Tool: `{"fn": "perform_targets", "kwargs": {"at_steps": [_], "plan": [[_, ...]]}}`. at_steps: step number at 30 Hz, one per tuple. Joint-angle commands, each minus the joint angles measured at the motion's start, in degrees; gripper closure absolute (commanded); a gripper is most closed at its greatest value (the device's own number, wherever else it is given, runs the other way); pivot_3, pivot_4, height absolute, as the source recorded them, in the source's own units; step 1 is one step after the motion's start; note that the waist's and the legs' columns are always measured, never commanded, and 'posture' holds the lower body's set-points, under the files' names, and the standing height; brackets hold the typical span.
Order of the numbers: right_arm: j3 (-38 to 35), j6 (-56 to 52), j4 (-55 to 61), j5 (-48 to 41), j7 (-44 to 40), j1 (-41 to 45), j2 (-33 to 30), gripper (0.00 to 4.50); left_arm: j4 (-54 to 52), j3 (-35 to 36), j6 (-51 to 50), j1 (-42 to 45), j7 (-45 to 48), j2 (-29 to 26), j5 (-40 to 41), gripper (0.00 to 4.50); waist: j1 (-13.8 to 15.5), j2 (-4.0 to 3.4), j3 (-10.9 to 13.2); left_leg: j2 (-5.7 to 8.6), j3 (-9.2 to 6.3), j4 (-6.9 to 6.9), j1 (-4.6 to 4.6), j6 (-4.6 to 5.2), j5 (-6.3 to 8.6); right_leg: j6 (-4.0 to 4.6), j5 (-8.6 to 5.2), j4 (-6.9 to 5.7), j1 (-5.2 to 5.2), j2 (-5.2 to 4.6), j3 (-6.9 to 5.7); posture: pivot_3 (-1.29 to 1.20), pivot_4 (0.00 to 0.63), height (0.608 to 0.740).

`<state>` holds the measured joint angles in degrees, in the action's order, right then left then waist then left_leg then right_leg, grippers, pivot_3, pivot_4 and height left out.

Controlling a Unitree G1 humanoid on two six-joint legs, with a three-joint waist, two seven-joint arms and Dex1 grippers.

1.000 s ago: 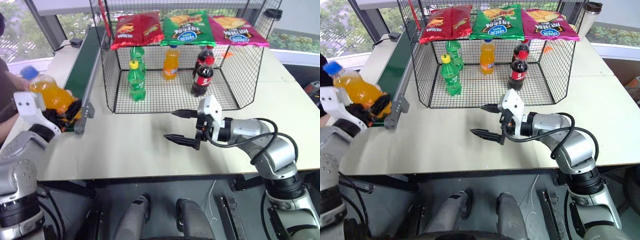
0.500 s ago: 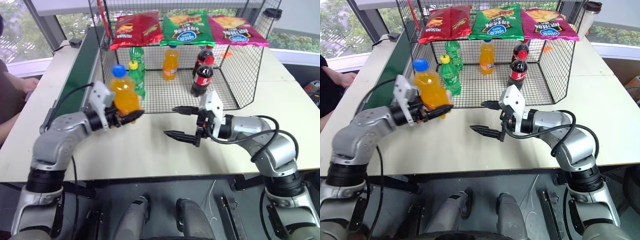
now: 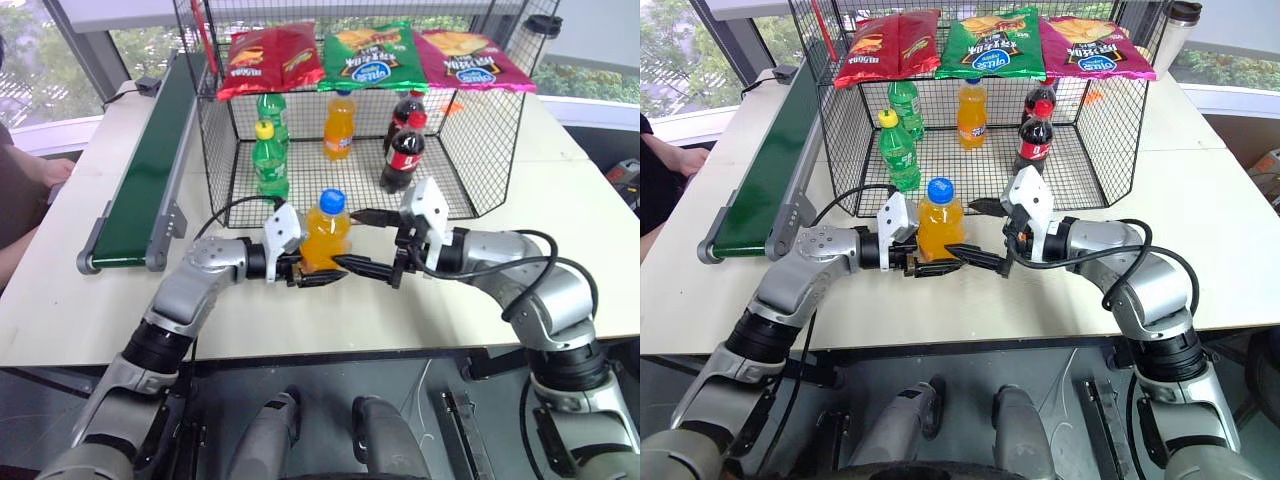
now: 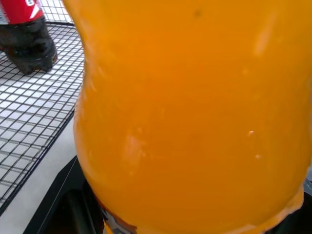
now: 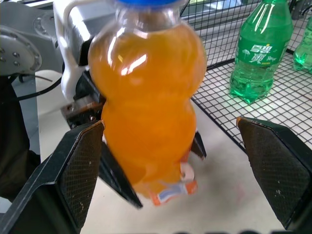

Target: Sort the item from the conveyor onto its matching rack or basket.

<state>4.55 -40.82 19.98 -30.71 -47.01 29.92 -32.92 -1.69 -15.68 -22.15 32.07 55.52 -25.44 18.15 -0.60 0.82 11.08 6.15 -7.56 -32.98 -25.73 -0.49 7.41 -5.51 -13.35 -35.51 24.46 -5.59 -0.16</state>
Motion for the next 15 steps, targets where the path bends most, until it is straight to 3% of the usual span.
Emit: {"fn": "perform_targets", "kwargs": {"at_steps": [1, 9, 12, 14, 15], "plan": [[-1.07, -0.02, 1.07, -1.24, 0.5, 2.24, 0.91, 0.0, -1.38, -0.27, 1.95, 1.72, 0.91, 1.21, -0.47, 1.54, -0.01, 0.0, 0.0, 0.0, 0.0, 0.0, 0.0, 0.01, -0.01, -0.01, 0.01, 0.0, 0.0, 0.0, 0.0, 0.0, 0.15, 0.738], [-0.67, -0.08, 0.46, -1.13, 0.61, 3.59, 1.94, 0.0, -2.27, -0.16, 1.38, 1.35, 0.84, 2.77, -0.99, 1.54, -0.02, 0.0, 0.0, 0.01, 0.0, -0.03, 0.02, 0.06, -0.04, -0.06, 0.03, -0.04, -0.01, 0.02, 0.0, 0.0, 0.15, 0.738], [-0.8, 0.36, 0.05, -0.86, 0.73, 3.61, 2.49, 0.77, -2.43, 0.28, 1.14, 1.17, 0.77, 3.44, -0.35, 1.54, -0.03, 0.0, 0.0, 0.01, 0.0, -0.03, 0.02, 0.06, -0.04, -0.06, 0.04, -0.05, -0.01, 0.02, 0.0, 0.0, 0.15, 0.738], [-0.89, 0.35, 0.12, -1.04, 0.73, 3.6, 2.74, 1.8, -2.52, 0.36, 0.89, 1.06, 0.79, 3.63, -0.33, 1.54, -0.03, 0.0, 0.0, 0.01, 0.0, -0.04, 0.02, 0.07, -0.05, -0.08, 0.05, -0.05, -0.01, 0.02, 0.0, 0.0, 0.15, 0.738], [-0.93, 0.34, 0.17, -1.18, 0.76, 3.6, 2.86, 2.02, -2.63, 0.39, 0.67, 1.0, 0.72, 3.76, -0.29, 1.54, -0.03, 0.0, 0.0, 0.01, 0.0, -0.04, 0.02, 0.07, -0.05, -0.17, 0.09, -0.05, -0.01, 0.02, 0.0, 0.0, 0.15, 0.738]]}}
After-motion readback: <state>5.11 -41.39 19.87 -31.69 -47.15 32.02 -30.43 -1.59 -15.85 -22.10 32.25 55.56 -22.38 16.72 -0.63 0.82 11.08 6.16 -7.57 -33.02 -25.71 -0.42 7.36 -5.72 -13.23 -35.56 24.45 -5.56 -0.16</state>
